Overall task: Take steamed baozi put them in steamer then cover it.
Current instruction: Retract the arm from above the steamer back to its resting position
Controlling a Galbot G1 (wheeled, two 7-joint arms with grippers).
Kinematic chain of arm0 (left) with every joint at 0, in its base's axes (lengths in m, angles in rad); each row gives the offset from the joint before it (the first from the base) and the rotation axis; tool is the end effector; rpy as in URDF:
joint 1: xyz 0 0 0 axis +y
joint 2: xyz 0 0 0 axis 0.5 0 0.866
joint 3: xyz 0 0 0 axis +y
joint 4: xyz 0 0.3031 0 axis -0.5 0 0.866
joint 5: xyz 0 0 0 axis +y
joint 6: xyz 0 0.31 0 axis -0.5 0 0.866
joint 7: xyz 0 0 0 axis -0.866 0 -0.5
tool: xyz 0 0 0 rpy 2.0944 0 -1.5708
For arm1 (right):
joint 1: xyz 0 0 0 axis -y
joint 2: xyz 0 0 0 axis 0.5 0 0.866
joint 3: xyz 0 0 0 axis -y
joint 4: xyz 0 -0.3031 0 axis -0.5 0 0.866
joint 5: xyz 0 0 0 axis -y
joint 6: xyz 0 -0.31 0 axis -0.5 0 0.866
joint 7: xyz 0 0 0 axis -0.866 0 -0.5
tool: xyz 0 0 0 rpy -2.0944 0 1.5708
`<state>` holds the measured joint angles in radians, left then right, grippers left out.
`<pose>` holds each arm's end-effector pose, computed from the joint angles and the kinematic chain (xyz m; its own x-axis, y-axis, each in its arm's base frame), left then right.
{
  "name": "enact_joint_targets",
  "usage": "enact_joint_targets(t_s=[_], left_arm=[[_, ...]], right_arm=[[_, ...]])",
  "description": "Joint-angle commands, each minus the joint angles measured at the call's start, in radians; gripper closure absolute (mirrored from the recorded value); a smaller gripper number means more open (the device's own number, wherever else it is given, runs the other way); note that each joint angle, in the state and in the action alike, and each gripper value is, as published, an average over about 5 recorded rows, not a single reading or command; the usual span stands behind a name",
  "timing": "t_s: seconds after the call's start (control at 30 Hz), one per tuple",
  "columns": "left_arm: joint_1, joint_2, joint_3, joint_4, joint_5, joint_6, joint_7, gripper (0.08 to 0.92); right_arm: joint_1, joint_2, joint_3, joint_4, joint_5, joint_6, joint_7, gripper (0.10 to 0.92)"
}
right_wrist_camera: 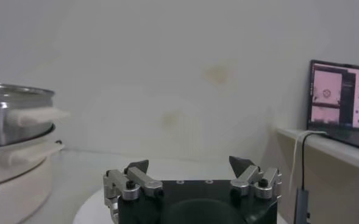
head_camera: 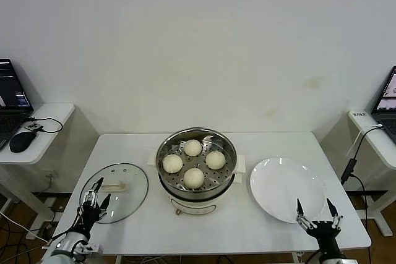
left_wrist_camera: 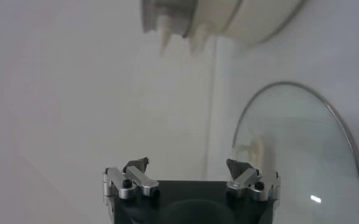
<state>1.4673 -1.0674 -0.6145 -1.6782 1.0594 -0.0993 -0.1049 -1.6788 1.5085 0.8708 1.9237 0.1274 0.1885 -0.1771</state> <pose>0.1893 0.1547 -0.3287 -0.9819 0.0713 0.1755 0.1766 0.0087 0.9842 0.1089 -0.1110 -0.3144 -0.9920 0.1092 0.0632 0.1013 0.9879 -0.1172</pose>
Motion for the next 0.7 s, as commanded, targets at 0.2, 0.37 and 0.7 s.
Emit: enact_joint_targets(t_s=[0.2,0.37,0.7], left_arm=[[-0.205,0.015,0.055,0.195,0.108,0.004,0.016,0.177],[-0.246,0.009,0.075,0.234,0.121,0.005,0.013,0.177],[-0.299,-0.007,0.102,0.289,0.131,0.008,0.002,0.177]], right_arm=[[-0.015,0.023,0.007,-0.012,-0.018,0.010,0.003,0.202],[-0.019,0.025,0.007,-0.015,-0.022,0.013,0.006,0.203],[-0.021,0.028,0.007,-0.018,-0.028,0.018,0.005,0.203]])
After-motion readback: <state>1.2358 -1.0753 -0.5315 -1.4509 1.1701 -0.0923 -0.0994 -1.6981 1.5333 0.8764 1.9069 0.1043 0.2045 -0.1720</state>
